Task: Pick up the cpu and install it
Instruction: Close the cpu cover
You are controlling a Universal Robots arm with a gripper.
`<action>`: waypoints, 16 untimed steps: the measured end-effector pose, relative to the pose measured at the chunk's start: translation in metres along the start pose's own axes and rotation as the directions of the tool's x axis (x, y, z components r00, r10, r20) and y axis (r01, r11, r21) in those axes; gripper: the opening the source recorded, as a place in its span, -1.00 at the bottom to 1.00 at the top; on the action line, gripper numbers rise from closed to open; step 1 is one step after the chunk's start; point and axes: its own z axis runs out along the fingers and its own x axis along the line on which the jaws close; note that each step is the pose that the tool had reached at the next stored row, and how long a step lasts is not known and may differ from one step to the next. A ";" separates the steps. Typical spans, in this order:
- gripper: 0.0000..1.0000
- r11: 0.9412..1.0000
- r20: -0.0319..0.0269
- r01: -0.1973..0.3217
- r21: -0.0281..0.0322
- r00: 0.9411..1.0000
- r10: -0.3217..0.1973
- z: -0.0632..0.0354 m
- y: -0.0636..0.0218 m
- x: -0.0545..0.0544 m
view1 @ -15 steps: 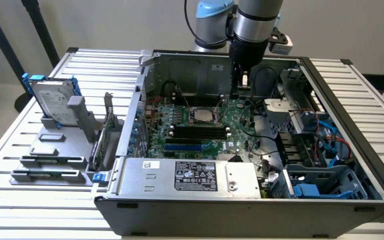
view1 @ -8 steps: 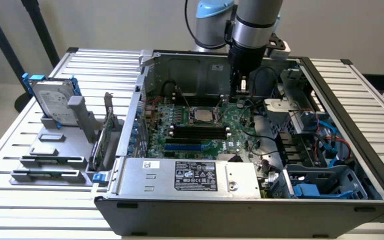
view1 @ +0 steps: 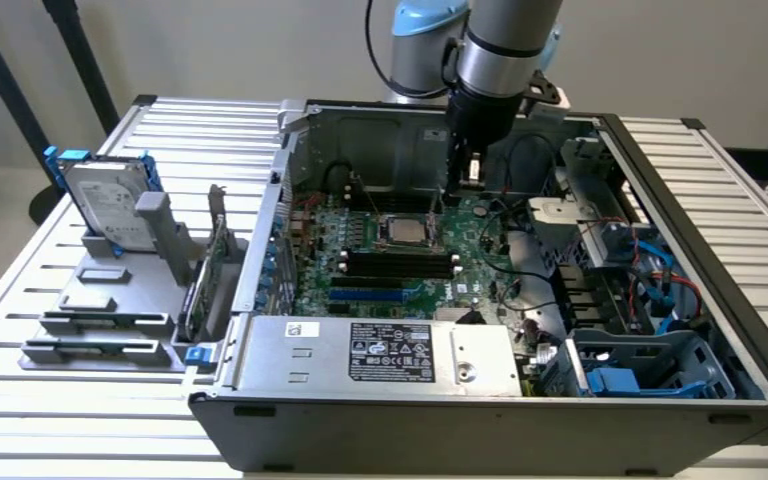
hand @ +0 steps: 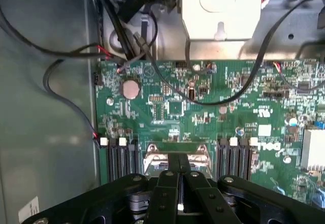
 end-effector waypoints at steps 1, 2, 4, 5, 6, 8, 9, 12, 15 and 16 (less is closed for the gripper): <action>-0.79 1.000 0.000 0.000 0.004 1.000 0.000 0.0002 -0.0031 0.000; -0.79 1.000 0.000 0.000 0.007 1.000 0.000 0.0005 -0.0065 0.000; -0.79 1.000 0.000 -0.001 0.010 1.000 0.001 0.0012 -0.0144 -0.001; -0.79 1.000 0.000 -0.001 0.011 1.000 0.001 0.0017 -0.0184 -0.001; -0.79 1.000 0.000 -0.001 0.013 1.000 0.001 0.0023 -0.0218 -0.001; -0.79 1.000 0.000 -0.001 0.018 1.000 0.001 0.0033 -0.0255 -0.001; -0.79 1.000 0.001 -0.001 0.022 1.000 0.001 0.0037 -0.0267 -0.001; -0.79 0.999 0.001 -0.002 0.040 1.000 0.002 0.0051 -0.0281 -0.001; -0.79 0.998 0.002 -0.004 0.065 1.000 0.004 0.0063 -0.0299 -0.001; -0.79 0.997 0.002 -0.005 0.075 1.000 0.005 0.0066 -0.0308 -0.001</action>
